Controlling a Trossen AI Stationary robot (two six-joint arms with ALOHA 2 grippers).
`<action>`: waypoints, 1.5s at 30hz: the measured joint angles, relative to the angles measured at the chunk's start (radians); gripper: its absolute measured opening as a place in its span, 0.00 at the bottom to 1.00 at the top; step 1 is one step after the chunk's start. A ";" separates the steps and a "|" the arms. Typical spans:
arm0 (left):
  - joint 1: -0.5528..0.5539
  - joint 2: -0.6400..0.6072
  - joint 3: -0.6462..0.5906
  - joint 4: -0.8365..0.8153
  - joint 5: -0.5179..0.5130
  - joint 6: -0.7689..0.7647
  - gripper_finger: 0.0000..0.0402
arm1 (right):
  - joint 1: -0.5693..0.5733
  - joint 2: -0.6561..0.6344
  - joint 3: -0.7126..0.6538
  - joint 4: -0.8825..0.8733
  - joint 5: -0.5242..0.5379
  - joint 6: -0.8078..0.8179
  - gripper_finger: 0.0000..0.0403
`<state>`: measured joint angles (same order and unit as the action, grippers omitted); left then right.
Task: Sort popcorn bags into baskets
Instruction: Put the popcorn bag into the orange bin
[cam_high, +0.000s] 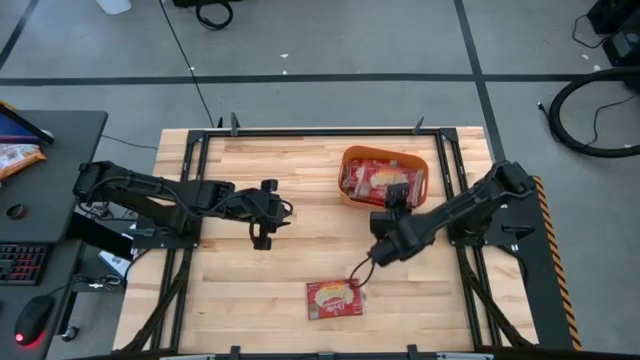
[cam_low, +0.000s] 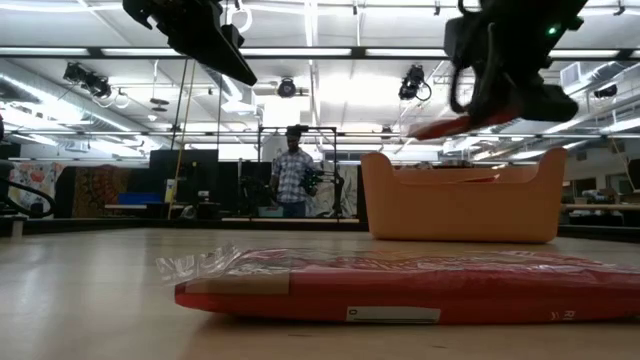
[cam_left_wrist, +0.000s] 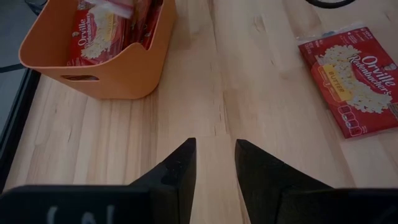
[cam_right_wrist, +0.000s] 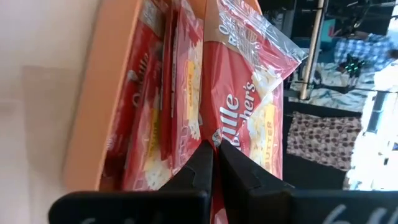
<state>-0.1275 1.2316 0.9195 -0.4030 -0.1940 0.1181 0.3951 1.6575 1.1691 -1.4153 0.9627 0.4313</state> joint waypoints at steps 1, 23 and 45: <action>0.000 0.000 0.000 0.000 0.000 0.000 0.29 | -0.014 -0.018 -0.016 0.027 0.000 -0.023 0.04; 0.000 0.000 0.000 0.032 0.000 0.010 0.29 | -0.445 -0.320 -0.369 0.820 -0.243 -0.670 0.22; 0.000 0.000 0.000 0.003 0.020 -0.081 0.29 | -0.163 -0.292 -0.286 1.039 -0.827 -0.280 0.31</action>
<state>-0.1272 1.2316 0.9195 -0.4004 -0.1743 0.0372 0.2318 1.3653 0.8828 -0.3765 0.1361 0.1512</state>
